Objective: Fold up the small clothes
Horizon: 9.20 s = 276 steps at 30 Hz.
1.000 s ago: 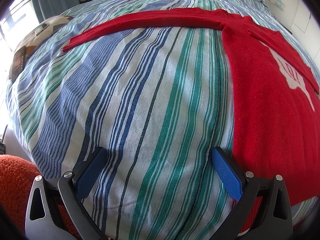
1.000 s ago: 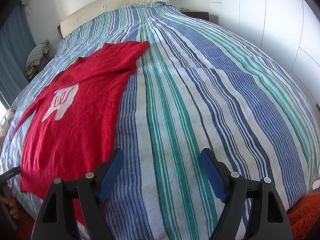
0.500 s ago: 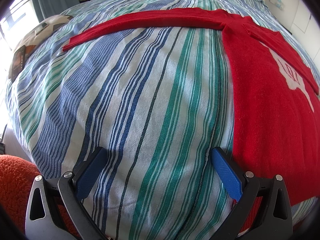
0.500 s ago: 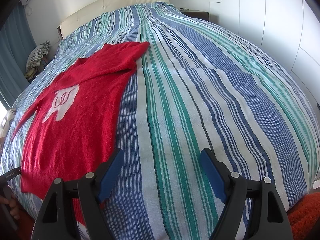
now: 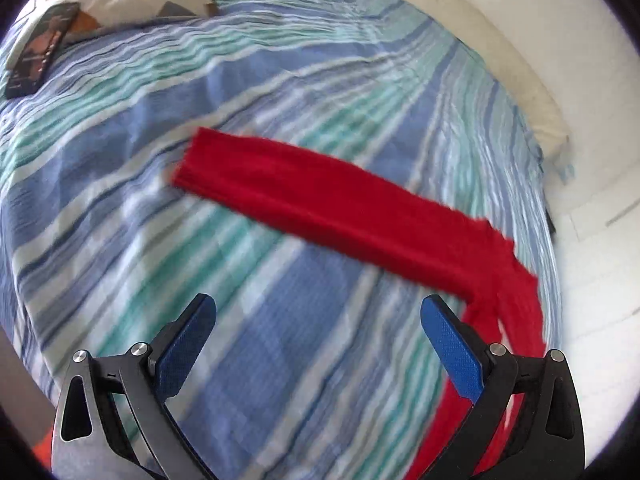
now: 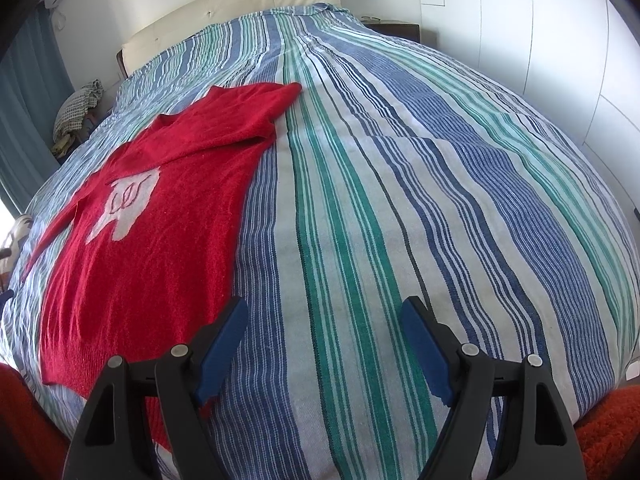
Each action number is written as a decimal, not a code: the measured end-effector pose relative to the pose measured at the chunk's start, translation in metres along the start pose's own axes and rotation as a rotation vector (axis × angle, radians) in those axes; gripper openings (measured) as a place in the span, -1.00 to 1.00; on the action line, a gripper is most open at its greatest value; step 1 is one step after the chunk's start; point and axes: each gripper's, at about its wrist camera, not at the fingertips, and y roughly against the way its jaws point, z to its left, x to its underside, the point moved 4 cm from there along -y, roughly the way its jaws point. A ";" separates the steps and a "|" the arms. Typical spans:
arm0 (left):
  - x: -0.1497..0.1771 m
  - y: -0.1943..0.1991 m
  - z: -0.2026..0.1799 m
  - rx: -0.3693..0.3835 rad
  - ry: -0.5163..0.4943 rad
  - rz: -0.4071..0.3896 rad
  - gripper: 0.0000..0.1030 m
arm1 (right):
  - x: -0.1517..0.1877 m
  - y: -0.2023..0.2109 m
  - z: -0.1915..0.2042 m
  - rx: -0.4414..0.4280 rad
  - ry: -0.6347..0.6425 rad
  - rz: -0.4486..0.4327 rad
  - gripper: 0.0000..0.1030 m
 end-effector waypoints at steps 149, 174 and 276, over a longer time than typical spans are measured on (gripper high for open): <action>0.189 -0.019 -0.080 -0.226 -0.578 0.005 0.99 | -0.007 0.021 -0.007 0.267 0.099 -0.070 0.86; 0.190 -0.019 -0.080 -0.226 -0.579 0.004 0.99 | -0.006 0.020 -0.006 0.263 0.106 -0.063 0.86; 0.015 -0.110 -0.286 0.120 -0.309 0.190 -0.96 | -0.244 -0.130 0.068 -0.472 -0.323 0.138 -0.93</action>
